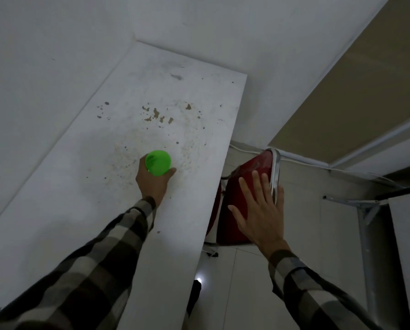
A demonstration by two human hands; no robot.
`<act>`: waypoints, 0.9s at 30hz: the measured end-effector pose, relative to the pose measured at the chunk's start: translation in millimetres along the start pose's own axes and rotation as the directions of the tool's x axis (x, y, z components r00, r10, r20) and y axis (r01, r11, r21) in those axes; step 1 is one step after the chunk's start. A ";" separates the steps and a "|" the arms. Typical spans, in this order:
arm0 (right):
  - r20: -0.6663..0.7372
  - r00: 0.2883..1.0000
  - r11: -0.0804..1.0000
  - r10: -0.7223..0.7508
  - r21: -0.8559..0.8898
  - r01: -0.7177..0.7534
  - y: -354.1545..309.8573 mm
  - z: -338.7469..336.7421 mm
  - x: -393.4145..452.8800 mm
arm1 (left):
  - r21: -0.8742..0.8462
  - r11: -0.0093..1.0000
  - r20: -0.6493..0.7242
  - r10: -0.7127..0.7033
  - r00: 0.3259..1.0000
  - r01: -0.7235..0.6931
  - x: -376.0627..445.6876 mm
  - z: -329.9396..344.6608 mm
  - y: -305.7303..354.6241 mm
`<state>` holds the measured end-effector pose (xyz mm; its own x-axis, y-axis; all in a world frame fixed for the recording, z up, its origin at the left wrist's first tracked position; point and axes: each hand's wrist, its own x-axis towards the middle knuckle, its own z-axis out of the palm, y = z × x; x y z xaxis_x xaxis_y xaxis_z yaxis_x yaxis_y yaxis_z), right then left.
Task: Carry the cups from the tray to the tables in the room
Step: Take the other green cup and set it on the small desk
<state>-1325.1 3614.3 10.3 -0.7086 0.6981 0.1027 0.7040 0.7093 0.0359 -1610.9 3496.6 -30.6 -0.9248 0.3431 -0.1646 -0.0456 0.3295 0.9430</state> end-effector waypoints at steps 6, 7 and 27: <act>0.004 1.000 1.000 0.025 -0.004 -0.025 0.8 2.0 0.8 | 0.004 1.000 -0.004 0.007 1.000 -0.007 36.3 17.5 4.2; 0.001 1.000 1.000 0.025 -0.002 -0.025 1.0 2.0 0.8 | 0.009 1.000 -0.001 0.006 1.000 -0.006 39.8 19.3 3.2; 0.028 1.000 0.997 -0.005 0.082 0.003 2.1 -1.0 -1.8 | 0.048 0.999 0.050 -0.022 0.999 0.020 -16.7 -10.0 -6.8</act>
<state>-1322.3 3614.4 11.2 -0.7134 0.6968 0.0745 0.6956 0.7170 -0.0452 -1598.9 3479.8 -31.5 -0.9037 0.3788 -0.1996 -0.0459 0.3779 0.9247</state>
